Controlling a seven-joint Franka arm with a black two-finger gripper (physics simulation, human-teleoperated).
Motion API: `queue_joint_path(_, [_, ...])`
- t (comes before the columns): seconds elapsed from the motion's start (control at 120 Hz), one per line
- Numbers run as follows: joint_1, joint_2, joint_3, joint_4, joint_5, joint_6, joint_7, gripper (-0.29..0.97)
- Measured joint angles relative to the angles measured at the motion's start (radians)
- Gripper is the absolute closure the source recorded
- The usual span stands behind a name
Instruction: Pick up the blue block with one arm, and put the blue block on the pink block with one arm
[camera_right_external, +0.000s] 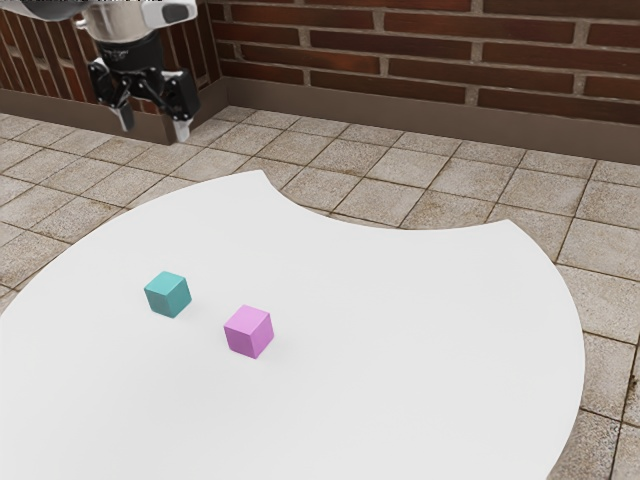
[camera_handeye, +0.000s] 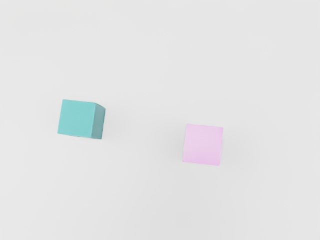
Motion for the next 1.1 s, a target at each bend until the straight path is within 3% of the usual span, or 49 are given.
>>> queue_joint_path(0.192, [0.003,-0.018,0.003,-0.031,-0.002,0.012,-0.009,0.00])
queue_joint_path(0.283, [0.056,-0.055,0.002,-0.076,-0.002,0.016,-0.012,0.00])
queue_joint_path(0.367, [0.070,-0.115,-0.010,-0.205,-0.009,0.026,-0.021,0.00])
queue_joint_path(0.5, [0.142,-0.178,-0.010,-0.513,-0.012,0.173,-0.038,0.00])
queue_joint_path(0.775, [0.224,-0.028,0.003,-0.679,-0.014,0.487,-0.056,0.00])
queue_joint_path(1.1, [0.279,0.122,0.005,-0.700,-0.022,0.731,-0.024,0.00])
